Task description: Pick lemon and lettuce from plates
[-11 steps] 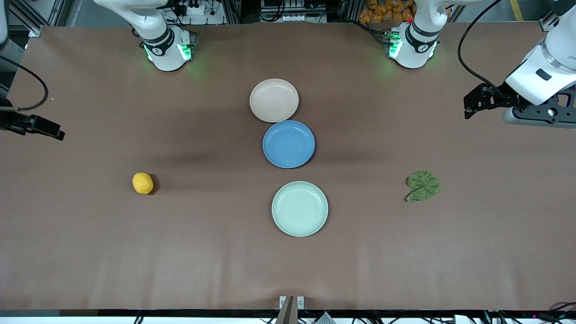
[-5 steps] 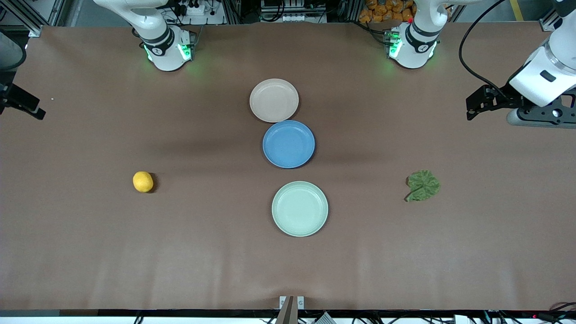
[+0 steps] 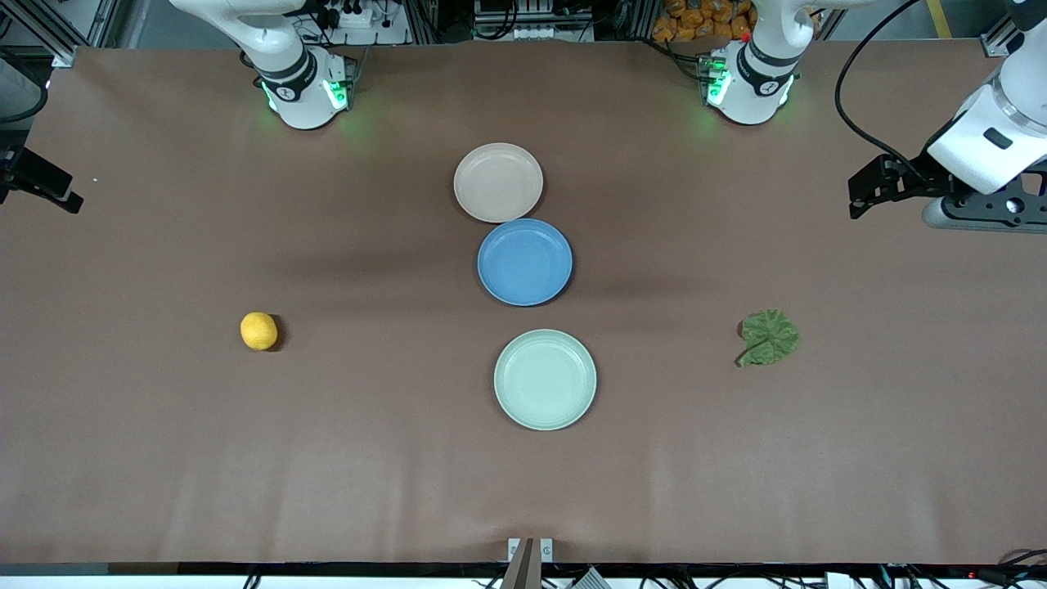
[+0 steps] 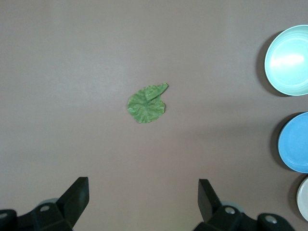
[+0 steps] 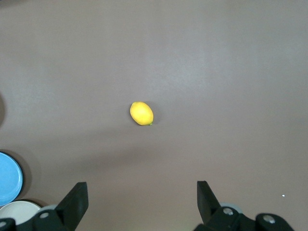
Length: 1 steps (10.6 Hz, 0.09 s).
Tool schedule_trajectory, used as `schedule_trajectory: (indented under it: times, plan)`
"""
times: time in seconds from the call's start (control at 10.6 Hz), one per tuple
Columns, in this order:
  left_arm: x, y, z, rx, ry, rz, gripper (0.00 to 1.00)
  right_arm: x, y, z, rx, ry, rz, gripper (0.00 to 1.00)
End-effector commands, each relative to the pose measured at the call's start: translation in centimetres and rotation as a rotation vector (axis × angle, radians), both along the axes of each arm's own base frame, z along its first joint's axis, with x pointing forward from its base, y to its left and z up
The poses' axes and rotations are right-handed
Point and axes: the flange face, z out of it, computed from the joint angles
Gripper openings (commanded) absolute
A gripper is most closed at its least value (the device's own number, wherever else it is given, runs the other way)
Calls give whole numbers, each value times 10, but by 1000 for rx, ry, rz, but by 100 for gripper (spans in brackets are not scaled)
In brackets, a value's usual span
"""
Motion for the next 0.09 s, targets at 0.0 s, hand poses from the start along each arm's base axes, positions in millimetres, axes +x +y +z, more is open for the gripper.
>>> schedule_trajectory:
  times: [0.0]
  plan:
    - [1, 1, 5, -4, 7, 9, 100, -4, 2, 0, 1, 2, 2, 100]
